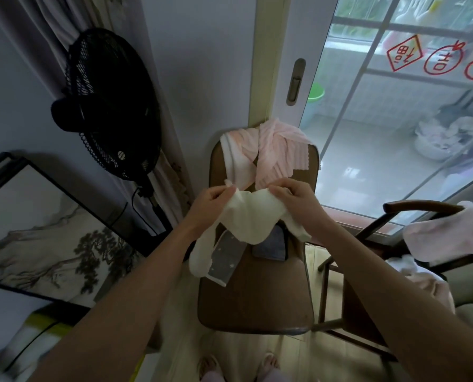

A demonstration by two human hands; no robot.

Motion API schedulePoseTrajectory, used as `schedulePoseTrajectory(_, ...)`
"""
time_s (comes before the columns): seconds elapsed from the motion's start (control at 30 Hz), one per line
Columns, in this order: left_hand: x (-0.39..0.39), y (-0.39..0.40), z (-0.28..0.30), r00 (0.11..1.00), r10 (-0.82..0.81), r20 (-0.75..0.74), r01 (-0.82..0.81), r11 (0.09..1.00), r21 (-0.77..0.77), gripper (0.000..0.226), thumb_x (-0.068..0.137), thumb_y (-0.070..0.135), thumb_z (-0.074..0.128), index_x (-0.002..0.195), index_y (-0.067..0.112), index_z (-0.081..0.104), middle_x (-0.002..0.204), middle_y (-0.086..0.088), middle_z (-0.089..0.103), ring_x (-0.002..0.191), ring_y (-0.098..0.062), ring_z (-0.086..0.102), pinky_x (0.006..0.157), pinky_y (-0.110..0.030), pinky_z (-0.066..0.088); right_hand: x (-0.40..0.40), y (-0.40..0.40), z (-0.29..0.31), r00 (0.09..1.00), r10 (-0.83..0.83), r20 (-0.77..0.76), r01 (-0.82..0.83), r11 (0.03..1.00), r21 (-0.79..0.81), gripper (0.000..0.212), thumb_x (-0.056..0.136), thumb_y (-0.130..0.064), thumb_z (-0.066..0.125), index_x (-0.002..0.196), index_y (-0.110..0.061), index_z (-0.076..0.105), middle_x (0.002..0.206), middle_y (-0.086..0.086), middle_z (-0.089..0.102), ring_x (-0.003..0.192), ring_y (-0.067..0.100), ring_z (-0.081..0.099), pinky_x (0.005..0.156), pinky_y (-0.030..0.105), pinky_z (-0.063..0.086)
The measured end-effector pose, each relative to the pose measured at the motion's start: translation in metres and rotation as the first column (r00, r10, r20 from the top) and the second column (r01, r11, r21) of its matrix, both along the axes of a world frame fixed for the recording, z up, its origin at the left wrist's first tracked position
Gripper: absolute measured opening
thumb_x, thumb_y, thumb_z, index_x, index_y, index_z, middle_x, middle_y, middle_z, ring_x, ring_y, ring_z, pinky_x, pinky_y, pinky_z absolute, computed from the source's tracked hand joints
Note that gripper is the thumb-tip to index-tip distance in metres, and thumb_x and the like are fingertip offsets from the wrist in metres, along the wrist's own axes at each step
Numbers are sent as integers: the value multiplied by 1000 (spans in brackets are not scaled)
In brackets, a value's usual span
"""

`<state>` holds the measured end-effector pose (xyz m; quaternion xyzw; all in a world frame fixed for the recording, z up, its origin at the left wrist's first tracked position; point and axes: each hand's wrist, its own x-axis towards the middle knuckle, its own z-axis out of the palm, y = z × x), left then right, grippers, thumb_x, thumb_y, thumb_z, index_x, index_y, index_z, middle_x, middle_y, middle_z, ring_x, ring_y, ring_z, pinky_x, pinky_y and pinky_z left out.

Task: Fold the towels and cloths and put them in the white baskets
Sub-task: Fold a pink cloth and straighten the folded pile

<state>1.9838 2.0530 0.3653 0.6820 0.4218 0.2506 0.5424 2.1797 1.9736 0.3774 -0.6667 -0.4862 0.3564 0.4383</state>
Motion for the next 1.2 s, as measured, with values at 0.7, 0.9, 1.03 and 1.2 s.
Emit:
schedulePoseTrajectory(0.7, -43, 6, -24, 989, 79, -128, -98, 984, -149, 26, 92, 38, 61, 83, 17, 72, 80, 3, 65, 75, -11, 60, 64, -23, 46, 8, 6, -20, 929, -283, -240, 174, 903, -393, 29, 91, -20, 64, 118, -7, 62, 112, 16, 64, 95, 26, 63, 78, 36, 54)
schedulePoseTrajectory(0.9, 3, -14, -22, 972, 134, 192, -44, 911, -410, 26, 91, 26, 64, 112, 12, 69, 101, -1, 70, 92, -15, 65, 72, -25, 53, -12, 10, -11, 791, -241, -563, 59, 945, -322, 35, 85, -3, 68, 118, -9, 57, 110, 11, 62, 91, 23, 65, 70, 34, 55)
schedulePoseTrajectory(1.03, 14, -17, -16, 911, 269, 311, -75, 852, -518, 23, 91, 10, 64, 113, 6, 66, 96, -3, 70, 87, -12, 67, 71, -21, 56, -21, 12, -4, 683, -210, -700, 40, 967, -251, 9, 88, -1, 64, 96, -4, 62, 89, 10, 68, 74, 17, 70, 62, 25, 57)
schedulePoseTrajectory(1.2, 14, -16, -15, 903, 281, 324, -72, 844, -531, 27, 87, 10, 67, 110, -3, 64, 102, -11, 68, 92, -18, 67, 75, -25, 58, -27, 10, -2, 674, -183, -715, 25, 974, -226, 11, 90, -2, 62, 99, 3, 65, 90, 12, 67, 73, 16, 69, 62, 23, 56)
